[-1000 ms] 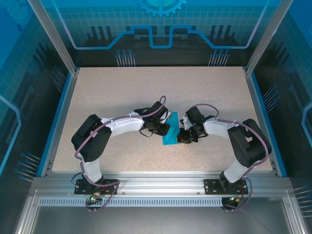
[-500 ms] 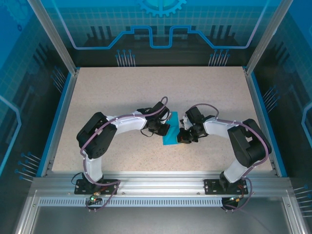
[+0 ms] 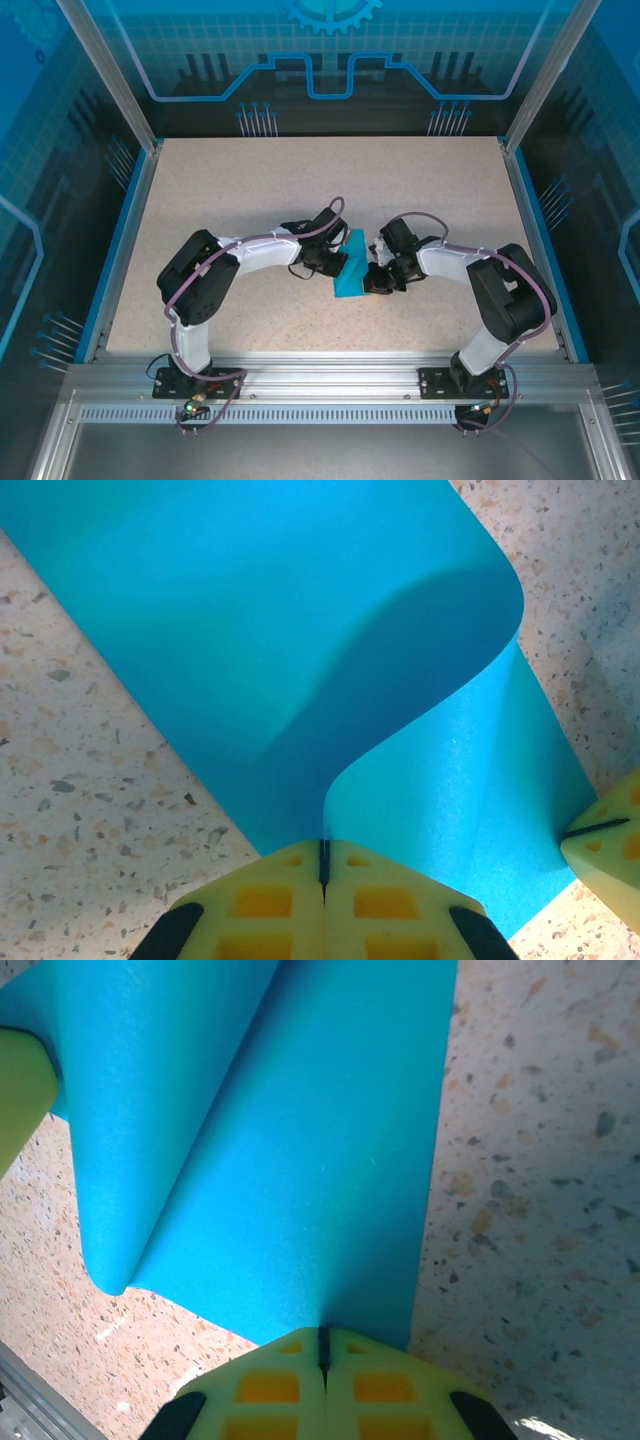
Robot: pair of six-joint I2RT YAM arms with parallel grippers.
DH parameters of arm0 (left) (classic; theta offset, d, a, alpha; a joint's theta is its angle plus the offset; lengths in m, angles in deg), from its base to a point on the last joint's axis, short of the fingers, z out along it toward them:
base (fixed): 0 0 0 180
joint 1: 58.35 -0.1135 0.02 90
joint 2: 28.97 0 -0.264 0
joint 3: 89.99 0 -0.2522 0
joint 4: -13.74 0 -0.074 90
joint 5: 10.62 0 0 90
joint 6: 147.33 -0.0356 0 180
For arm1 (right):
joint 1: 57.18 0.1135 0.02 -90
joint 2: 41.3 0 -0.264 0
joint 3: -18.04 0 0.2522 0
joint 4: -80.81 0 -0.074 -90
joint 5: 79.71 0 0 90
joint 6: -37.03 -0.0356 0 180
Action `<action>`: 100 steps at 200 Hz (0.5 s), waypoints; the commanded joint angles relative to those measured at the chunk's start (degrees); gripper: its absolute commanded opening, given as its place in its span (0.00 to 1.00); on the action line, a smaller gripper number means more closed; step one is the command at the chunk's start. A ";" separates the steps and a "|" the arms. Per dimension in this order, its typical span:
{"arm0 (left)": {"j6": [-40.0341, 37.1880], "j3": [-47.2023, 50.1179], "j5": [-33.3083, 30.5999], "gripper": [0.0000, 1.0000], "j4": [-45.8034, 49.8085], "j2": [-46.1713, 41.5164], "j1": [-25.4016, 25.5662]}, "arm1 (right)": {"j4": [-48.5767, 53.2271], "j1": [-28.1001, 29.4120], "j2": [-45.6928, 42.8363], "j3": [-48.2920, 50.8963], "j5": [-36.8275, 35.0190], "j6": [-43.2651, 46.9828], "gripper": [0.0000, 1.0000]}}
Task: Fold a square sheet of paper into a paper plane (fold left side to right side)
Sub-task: Fold the triangle a second time at the center of the table.
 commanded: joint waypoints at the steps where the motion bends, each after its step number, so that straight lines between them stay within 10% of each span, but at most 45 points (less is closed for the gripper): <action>1: -1.23 -1.91 -1.18 0.04 1.95 1.04 -0.47 | 4.36 0.83 1.50 -0.03 -3.04 0.76 0.00; 100: -1.43 -1.76 -1.38 0.05 1.65 2.24 -0.46 | 4.71 1.01 1.92 -0.20 -3.13 0.75 0.00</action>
